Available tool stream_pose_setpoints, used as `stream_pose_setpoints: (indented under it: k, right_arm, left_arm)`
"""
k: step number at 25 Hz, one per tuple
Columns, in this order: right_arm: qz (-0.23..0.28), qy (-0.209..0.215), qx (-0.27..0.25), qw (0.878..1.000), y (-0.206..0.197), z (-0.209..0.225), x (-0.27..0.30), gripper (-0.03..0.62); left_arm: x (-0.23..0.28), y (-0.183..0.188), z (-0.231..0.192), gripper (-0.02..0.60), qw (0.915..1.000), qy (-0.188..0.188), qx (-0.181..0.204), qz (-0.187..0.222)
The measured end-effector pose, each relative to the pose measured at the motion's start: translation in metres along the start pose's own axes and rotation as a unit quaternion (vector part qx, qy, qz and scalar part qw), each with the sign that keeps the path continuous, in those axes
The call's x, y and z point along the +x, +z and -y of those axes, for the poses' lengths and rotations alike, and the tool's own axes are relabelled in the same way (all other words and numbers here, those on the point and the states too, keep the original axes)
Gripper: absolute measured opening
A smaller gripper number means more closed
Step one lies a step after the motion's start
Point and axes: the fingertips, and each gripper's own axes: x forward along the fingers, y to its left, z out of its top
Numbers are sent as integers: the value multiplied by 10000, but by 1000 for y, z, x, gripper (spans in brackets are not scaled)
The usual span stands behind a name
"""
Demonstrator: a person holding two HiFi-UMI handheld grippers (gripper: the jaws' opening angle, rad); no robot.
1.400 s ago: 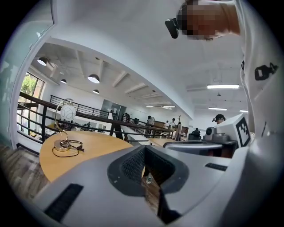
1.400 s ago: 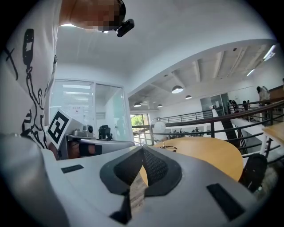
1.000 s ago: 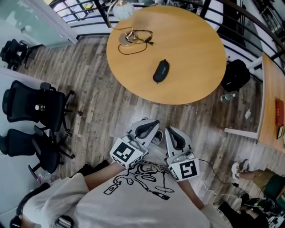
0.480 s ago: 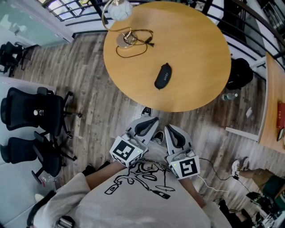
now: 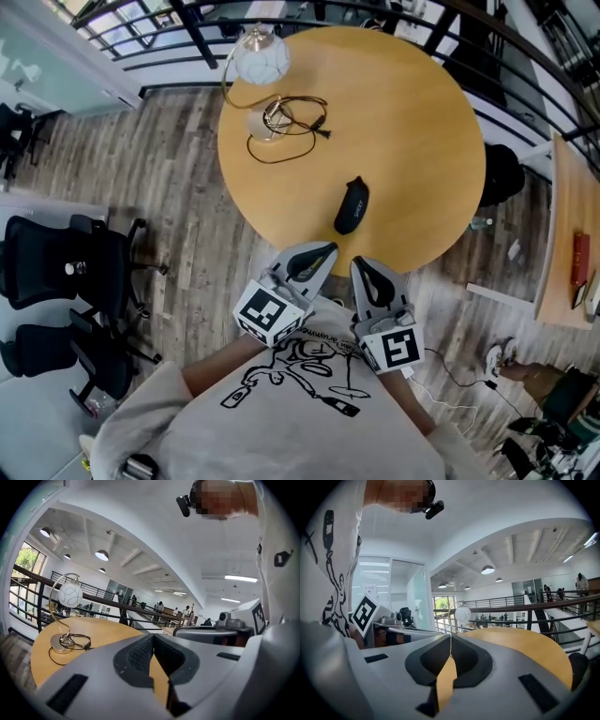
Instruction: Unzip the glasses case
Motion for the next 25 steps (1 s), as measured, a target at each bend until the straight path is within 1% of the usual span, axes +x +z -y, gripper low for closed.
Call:
stream_pose_setpoints:
  k: [4, 8, 12, 14, 19, 21, 23, 25]
  right_arm:
    - [-9, -120, 42, 9999, 2, 5, 25, 23]
    - [-32, -221, 64, 9997, 6, 19, 40, 23]
    - [-60, -293, 47, 9995, 8, 36, 44, 23]
    - [-67, -317, 64, 9995, 9, 47, 44, 23]
    - [-168, -462, 115, 9987, 9, 81, 37, 23]
    - [-239, -429, 213, 9986, 5, 90, 36, 23]
    - [-323, -345, 304, 9984, -1, 98, 38, 23]
    - [-435, -260, 259, 9984, -8, 103, 43, 23]
  left_arm:
    - [7, 4, -24, 8, 9998, -148, -13, -92]
    - [17, 7, -40, 8, 9996, -211, -55, -189]
    - [34, 7, -47, 9, 9990, -282, -159, -296]
    - [44, 8, -51, 9, 9986, -267, -240, -388]
    - [64, 11, -53, 12, 9977, -205, -301, -572]
    - [69, 5, -53, 33, 9966, -172, -401, -695]
    - [76, -1, -55, 81, 9957, -137, -425, -817]
    - [83, -10, -58, 84, 9944, -128, -387, -972]
